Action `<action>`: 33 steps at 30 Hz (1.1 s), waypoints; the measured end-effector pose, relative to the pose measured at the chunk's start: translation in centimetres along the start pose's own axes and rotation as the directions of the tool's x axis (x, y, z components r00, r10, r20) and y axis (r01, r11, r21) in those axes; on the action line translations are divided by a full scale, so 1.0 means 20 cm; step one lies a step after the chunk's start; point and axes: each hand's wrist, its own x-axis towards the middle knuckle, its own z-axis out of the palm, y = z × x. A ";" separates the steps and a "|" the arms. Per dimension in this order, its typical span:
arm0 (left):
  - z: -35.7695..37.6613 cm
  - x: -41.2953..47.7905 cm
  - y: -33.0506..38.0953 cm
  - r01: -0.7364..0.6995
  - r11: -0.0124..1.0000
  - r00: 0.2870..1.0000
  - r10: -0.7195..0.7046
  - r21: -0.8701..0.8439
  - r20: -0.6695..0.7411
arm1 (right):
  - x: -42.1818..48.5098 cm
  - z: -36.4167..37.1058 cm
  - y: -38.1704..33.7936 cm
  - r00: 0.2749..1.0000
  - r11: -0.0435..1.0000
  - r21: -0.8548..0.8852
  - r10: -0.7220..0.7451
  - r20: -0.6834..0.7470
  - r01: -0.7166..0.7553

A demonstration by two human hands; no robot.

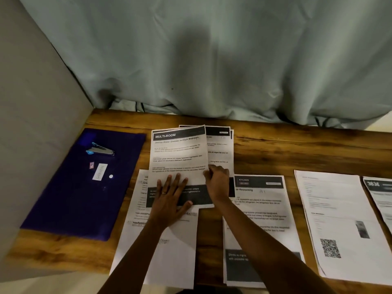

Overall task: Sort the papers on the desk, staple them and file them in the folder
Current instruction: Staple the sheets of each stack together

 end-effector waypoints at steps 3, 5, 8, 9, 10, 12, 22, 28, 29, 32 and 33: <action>0.01 0.00 0.00 0.004 1.000 1.000 -0.004 -0.011 0.004 | 0.00 -0.03 0.03 0.999 0.999 -0.037 -0.015 -0.029 0.014; 0.01 0.00 0.00 -0.006 1.000 1.000 0.006 -0.023 -0.005 | 0.00 -0.06 0.08 0.993 0.994 -0.097 0.033 -0.112 -0.044; 0.01 0.00 -0.01 -0.015 0.999 1.000 0.014 -0.041 -0.023 | 0.00 -0.10 0.15 0.975 0.961 -0.203 0.154 -0.162 -0.186; 0.01 0.00 0.00 -0.013 0.999 1.000 0.012 -0.044 -0.025 | 0.01 -0.11 0.16 0.970 0.953 -0.213 0.185 -0.158 -0.217; 0.01 0.00 0.00 -0.010 0.999 1.000 0.009 -0.044 -0.024 | 0.01 -0.12 0.17 0.966 0.948 -0.213 0.207 -0.152 -0.237; 0.01 0.00 0.00 -0.005 0.999 1.000 0.005 -0.044 -0.019 | 0.01 -0.13 0.18 0.961 0.947 -0.185 0.238 -0.143 -0.262; 0.01 0.00 0.00 0.000 0.999 1.000 0.000 -0.049 0.000 | 0.02 -0.16 0.13 0.928 0.954 0.113 0.296 -0.227 -0.277; 0.00 -0.01 0.00 -0.001 0.999 1.000 0.002 -0.054 0.010 | 0.00 -0.25 0.13 0.907 0.957 0.143 0.284 -0.310 -0.251; 0.00 -0.01 0.00 0.003 0.999 1.000 -0.002 -0.054 0.018 | 0.00 -0.28 0.13 0.901 0.961 0.155 0.269 -0.339 -0.229; -0.01 0.00 0.00 0.019 0.999 0.999 -0.017 -0.041 0.048 | -0.01 -0.38 0.12 0.884 0.967 0.200 0.227 -0.409 -0.156; -0.01 0.00 0.00 0.021 0.999 0.998 -0.019 -0.039 0.053 | 0.00 -0.42 0.12 0.877 0.968 0.213 0.217 -0.430 -0.135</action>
